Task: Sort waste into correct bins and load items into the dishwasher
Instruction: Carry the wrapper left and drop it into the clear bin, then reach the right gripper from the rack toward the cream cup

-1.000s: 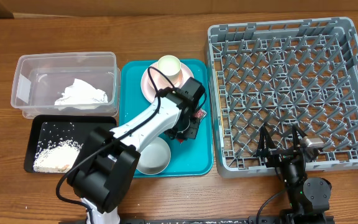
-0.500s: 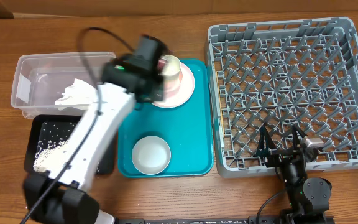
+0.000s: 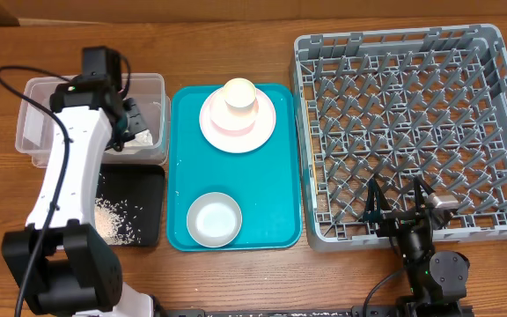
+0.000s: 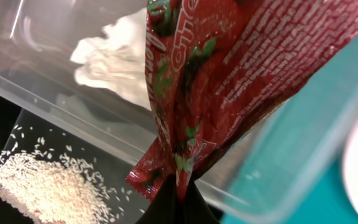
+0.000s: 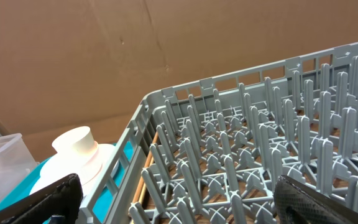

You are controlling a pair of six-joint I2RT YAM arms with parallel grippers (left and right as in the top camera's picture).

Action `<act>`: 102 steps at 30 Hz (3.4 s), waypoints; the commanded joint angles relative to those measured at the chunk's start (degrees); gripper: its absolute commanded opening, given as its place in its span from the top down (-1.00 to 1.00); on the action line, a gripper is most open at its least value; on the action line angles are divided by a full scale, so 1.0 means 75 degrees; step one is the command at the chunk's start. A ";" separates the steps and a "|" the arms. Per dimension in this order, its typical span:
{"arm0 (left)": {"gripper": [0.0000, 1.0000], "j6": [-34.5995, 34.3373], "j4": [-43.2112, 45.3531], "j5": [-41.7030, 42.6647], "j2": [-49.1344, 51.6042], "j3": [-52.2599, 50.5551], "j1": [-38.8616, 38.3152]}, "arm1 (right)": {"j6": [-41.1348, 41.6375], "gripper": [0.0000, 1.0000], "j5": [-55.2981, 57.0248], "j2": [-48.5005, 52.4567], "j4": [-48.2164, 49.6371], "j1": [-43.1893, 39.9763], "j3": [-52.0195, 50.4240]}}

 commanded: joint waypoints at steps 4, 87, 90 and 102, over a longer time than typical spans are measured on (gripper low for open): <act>0.92 -0.0289 0.0501 0.0041 0.0157 -0.0248 0.0460 | 0.0012 -1.00 0.0041 -0.0061 0.0050 -0.0038 -0.0082; -1.00 0.0213 -0.0347 0.4004 -0.1096 0.0874 0.0495 | 0.2162 -0.98 -0.5045 1.0232 -0.4334 0.0720 0.9833; -1.00 0.0210 -0.0344 0.4004 -0.1096 0.0874 0.0495 | 0.1405 -0.99 -0.3984 1.1278 -0.5805 0.1209 1.1255; -1.00 0.0213 -0.0344 0.4004 -0.1096 0.0874 0.0495 | -0.0519 -0.99 -0.1058 1.4571 -0.8189 0.2856 1.5740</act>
